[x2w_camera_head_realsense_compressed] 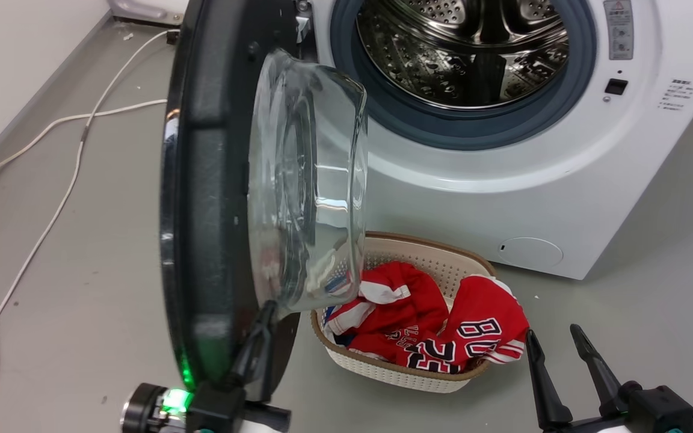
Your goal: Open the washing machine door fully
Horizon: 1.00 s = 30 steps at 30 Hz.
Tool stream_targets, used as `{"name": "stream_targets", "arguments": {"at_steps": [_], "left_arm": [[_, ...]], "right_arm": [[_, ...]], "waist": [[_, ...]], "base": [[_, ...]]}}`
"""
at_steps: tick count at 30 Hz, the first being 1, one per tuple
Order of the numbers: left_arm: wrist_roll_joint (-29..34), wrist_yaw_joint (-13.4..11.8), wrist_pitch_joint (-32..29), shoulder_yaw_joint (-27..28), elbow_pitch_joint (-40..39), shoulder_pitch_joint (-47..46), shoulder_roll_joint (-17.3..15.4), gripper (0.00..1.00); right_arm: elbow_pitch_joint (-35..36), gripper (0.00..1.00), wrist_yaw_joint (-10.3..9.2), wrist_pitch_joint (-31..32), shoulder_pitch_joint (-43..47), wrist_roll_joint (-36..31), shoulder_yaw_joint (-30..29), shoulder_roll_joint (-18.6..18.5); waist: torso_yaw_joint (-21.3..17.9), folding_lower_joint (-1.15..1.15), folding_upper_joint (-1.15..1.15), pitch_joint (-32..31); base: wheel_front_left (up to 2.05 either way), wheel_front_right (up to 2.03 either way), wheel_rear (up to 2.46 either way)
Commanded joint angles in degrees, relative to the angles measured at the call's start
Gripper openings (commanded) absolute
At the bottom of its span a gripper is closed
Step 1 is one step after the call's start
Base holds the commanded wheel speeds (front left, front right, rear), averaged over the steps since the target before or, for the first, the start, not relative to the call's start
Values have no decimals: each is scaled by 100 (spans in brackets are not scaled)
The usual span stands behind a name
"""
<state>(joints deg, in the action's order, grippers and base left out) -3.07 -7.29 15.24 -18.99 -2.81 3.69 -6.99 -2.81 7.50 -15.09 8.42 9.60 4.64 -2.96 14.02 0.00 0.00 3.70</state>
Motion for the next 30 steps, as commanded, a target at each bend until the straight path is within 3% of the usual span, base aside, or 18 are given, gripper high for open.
{"name": "stream_targets", "arguments": {"at_steps": [1,12,30], "left_arm": [[-38,-60,-16,147,17,60,-88,0],[-297,-205,-17,1055,201,122,-316,0],[-745,-184,-15,2678,695,-606,-635,0]], "right_arm": [[-20,100,-2,-10,-58,-11,12,16],[-46,100,-2,-10,-148,-56,3,16],[5,100,-2,-11,-347,-187,-58,16]], "waist": [[49,0,0,27],[71,0,0,93],[-154,0,0,501]], "base": [[0,0,0],[0,0,0],[0,0,0]]}}
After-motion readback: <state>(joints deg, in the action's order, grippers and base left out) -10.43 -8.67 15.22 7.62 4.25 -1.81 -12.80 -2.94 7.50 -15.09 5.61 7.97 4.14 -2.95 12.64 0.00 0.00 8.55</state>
